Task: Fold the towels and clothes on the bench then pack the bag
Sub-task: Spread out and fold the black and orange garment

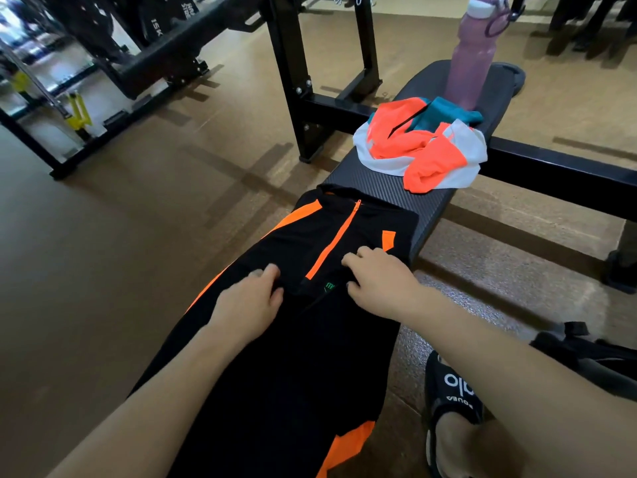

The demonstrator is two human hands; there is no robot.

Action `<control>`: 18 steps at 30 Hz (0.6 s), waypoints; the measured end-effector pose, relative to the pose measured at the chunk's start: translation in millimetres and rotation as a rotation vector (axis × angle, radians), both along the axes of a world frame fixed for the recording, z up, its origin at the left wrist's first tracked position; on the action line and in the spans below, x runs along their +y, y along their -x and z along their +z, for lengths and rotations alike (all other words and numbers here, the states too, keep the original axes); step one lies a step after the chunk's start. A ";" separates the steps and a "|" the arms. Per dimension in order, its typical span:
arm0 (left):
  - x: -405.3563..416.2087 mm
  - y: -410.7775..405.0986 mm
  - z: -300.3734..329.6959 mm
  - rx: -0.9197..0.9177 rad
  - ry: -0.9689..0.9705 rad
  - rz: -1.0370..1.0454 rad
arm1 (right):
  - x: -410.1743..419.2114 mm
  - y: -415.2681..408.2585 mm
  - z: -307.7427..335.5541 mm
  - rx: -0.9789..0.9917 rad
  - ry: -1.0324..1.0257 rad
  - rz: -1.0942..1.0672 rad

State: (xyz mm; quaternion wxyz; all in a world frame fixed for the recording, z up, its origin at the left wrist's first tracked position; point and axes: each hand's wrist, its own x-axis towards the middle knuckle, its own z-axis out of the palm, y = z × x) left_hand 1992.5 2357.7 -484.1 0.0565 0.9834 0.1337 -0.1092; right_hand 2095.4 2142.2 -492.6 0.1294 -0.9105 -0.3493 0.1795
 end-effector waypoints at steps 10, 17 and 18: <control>45.7 -140.8 -15.7 -0.045 0.354 0.119 | 46.3 -12.5 -11.2 -0.067 -0.067 0.046; 53.7 -201.9 -37.4 0.088 0.761 0.304 | 59.4 -27.6 -20.8 -0.068 -0.061 0.007; 54.5 -206.6 -39.0 0.082 0.771 0.314 | 60.3 -30.3 -22.0 -0.066 -0.059 0.004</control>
